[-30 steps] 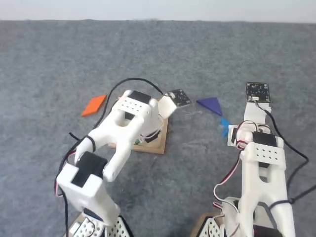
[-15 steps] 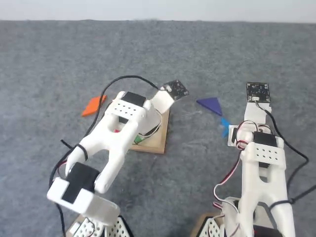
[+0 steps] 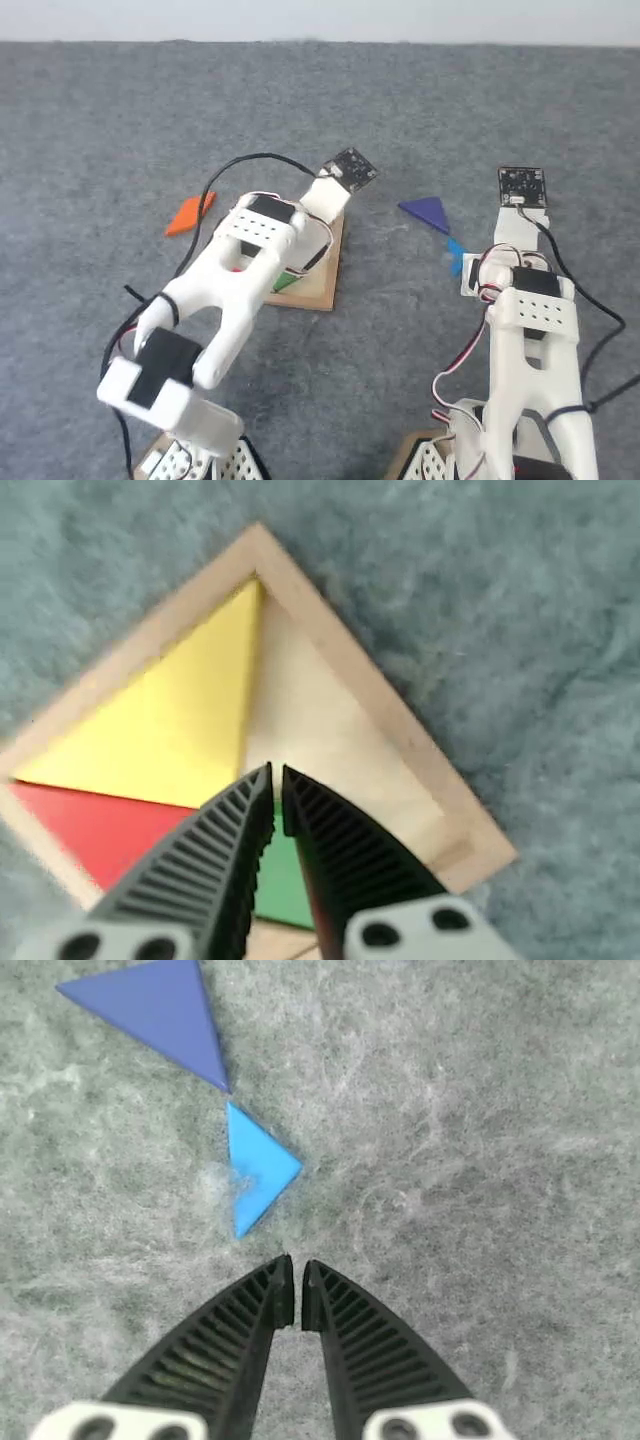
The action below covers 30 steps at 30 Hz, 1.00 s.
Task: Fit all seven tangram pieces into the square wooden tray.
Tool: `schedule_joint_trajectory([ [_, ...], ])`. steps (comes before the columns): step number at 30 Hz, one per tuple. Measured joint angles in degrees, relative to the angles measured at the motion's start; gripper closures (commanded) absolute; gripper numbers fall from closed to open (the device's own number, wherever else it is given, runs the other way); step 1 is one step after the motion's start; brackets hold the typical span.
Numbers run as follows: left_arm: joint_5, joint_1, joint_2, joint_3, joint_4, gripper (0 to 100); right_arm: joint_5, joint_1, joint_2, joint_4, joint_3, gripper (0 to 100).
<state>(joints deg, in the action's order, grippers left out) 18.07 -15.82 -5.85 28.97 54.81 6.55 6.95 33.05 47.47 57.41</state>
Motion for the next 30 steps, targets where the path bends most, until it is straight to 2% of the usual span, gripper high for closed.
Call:
schedule_joint_trajectory([
  [7, 0.53, 2.02, -7.47, -5.80, 4.31, 99, 0.00, 0.09, 0.00, 0.00, 0.00, 96.8],
  [22, 3.52, 5.63, -4.57, -6.95, 8.62, 99, 0.00, 0.18, 0.00, 0.00, 0.00, 96.8],
  [30, 2.81, 6.86, 10.55, 6.77, -0.97, 99, 0.00, 0.09, 0.00, 0.00, 0.00, 96.8],
])
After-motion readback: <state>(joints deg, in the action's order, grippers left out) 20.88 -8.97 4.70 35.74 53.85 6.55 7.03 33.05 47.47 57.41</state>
